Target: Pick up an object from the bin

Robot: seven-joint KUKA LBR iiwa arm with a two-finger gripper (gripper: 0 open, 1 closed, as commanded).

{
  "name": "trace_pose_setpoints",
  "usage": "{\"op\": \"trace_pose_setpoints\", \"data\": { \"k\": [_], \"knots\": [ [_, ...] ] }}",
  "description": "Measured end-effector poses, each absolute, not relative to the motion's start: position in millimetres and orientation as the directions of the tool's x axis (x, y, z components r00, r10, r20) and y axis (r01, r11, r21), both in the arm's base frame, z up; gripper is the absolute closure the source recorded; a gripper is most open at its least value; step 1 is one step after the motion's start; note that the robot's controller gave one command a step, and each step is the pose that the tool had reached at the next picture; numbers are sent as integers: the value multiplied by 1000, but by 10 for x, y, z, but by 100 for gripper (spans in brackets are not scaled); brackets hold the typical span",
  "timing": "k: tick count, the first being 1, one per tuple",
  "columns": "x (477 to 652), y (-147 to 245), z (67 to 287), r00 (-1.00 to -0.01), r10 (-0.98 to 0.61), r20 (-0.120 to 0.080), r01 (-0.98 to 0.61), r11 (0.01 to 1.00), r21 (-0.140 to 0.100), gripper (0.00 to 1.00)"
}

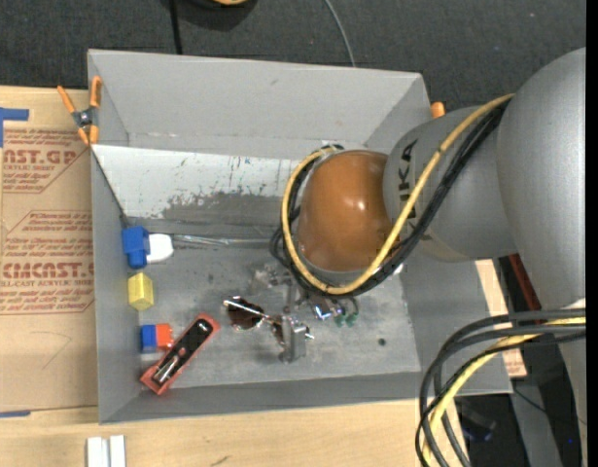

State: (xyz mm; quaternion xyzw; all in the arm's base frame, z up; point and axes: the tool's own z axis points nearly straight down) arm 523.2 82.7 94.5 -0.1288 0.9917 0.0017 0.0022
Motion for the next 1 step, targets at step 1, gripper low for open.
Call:
{"op": "trace_pose_setpoints", "data": {
  "k": [1],
  "knots": [
    [5513, 898, 708, -918, -397, -9, -397, 918, 2, 100]
  ]
}}
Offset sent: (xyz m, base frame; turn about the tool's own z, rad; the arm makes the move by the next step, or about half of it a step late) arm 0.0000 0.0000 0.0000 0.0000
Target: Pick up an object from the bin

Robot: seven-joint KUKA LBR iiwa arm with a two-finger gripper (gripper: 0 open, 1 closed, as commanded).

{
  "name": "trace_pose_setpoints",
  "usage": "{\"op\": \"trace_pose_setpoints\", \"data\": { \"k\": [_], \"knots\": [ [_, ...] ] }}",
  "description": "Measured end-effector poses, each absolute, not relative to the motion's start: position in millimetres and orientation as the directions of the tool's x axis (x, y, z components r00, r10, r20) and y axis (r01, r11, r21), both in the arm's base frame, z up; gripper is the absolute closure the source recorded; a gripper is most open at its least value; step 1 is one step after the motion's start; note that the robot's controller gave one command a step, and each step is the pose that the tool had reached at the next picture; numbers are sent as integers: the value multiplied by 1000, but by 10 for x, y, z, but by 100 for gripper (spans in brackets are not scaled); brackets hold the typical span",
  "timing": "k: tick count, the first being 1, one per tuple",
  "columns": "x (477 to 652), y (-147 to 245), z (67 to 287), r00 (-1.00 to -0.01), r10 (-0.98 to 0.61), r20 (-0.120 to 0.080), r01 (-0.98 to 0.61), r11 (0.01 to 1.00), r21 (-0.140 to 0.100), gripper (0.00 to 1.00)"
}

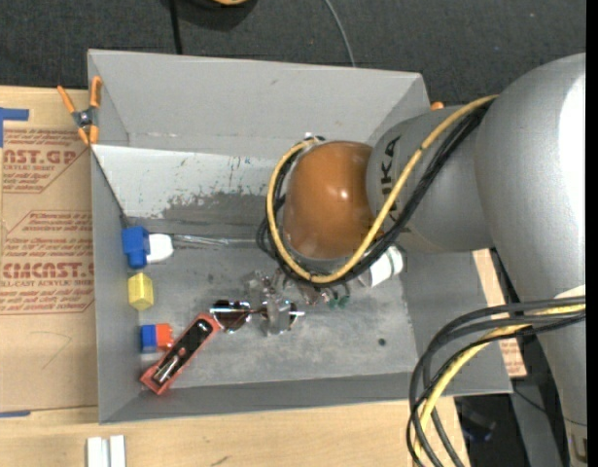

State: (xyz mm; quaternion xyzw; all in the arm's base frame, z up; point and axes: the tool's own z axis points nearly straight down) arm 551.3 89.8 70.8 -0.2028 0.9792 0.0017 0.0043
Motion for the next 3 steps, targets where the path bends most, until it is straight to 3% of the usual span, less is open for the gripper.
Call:
{"op": "trace_pose_setpoints", "data": {
  "k": [1, 2, 3],
  "knots": [
    [5513, 897, 708, -918, -397, -9, -397, 918, 2, 100],
    [5486, 917, 1092, -919, -395, -1, -395, 919, 3, 100],
    [5572, 945, 1497, -927, -376, -10, -376, 927, 2, 100]
  ]
}}
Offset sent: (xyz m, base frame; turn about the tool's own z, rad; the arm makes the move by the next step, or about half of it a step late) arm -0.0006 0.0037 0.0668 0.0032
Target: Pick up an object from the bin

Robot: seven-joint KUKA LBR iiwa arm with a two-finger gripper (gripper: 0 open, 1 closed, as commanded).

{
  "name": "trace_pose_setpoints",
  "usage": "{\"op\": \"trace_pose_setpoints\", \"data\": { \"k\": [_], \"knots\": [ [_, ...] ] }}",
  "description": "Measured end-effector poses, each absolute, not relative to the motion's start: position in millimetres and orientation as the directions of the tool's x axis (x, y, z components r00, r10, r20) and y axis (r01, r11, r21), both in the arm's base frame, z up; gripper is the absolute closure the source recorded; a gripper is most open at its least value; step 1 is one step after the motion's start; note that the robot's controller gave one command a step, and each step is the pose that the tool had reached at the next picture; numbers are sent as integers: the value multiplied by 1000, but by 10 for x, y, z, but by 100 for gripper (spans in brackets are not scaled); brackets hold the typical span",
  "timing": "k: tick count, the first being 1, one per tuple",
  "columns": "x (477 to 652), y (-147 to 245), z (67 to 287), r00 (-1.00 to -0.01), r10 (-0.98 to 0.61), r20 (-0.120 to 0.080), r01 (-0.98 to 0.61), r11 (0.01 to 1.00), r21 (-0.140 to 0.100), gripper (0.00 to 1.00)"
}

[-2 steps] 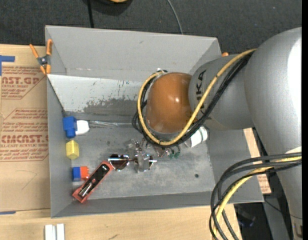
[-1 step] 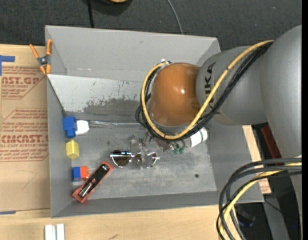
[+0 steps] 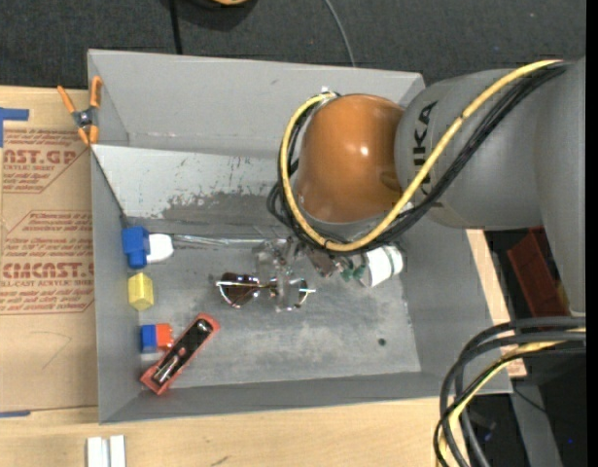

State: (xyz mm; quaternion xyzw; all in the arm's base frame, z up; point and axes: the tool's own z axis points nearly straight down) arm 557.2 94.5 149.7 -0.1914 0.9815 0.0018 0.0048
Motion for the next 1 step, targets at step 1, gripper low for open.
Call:
{"op": "trace_pose_setpoints", "data": {
  "k": [1],
  "knots": [
    [5567, 1038, 2027, -925, -381, -2, -381, 925, 4, 100]
  ]
}}
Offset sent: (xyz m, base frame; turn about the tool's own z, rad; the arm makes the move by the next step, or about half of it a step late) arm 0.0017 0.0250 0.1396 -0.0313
